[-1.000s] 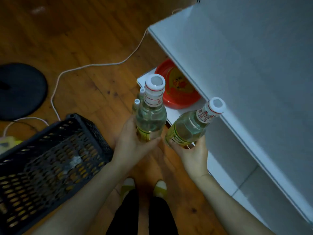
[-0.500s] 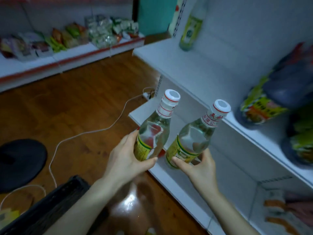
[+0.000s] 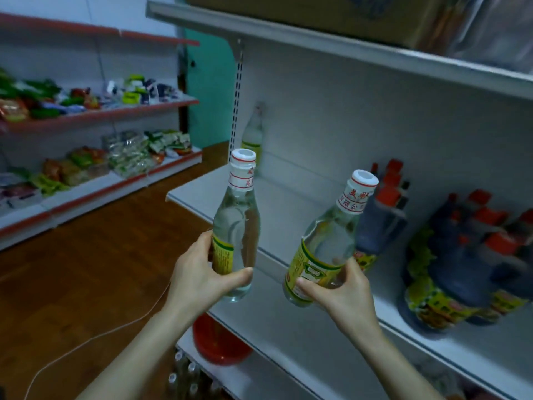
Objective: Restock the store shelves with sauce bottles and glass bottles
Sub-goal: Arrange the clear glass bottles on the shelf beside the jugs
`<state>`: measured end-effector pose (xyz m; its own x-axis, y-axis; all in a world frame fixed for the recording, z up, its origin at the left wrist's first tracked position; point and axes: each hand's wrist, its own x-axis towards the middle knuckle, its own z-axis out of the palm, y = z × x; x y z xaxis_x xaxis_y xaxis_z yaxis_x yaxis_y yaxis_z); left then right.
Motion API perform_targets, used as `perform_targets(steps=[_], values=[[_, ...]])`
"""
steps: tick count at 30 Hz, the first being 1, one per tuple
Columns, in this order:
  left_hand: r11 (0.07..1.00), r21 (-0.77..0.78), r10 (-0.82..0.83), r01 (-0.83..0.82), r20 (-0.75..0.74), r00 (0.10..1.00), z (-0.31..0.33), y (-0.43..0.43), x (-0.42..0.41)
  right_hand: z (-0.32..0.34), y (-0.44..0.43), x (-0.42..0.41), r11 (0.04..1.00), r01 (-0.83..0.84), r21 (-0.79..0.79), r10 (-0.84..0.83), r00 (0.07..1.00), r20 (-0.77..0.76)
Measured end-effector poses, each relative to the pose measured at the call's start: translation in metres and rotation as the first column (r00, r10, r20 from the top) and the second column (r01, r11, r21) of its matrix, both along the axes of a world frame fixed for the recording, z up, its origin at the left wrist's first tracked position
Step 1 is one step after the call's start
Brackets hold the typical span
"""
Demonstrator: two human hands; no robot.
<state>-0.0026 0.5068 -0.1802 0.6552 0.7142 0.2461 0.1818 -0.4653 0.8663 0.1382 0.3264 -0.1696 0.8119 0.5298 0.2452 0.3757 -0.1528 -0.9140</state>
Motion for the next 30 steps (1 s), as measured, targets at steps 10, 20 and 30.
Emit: perform_targets(steps=[10, 20, 30], values=[[0.996, -0.005, 0.091, -0.091, 0.004, 0.996, 0.012, 0.044, 0.074, 0.009, 0.047, 0.051, 0.999, 0.033, 0.019, -0.033, 0.999, -0.005], [0.999, -0.006, 0.043, -0.044, -0.042, 0.998, 0.003, 0.116, 0.134, -0.001, 0.105, 0.082, 0.991, 0.121, -0.051, -0.124, 0.990, -0.071], [1.000, 0.007, -0.026, 0.027, -0.082, 0.996, -0.021, 0.165, 0.165, -0.026, 0.154, 0.094, 0.985, 0.167, -0.050, -0.172, 0.978, -0.116]])
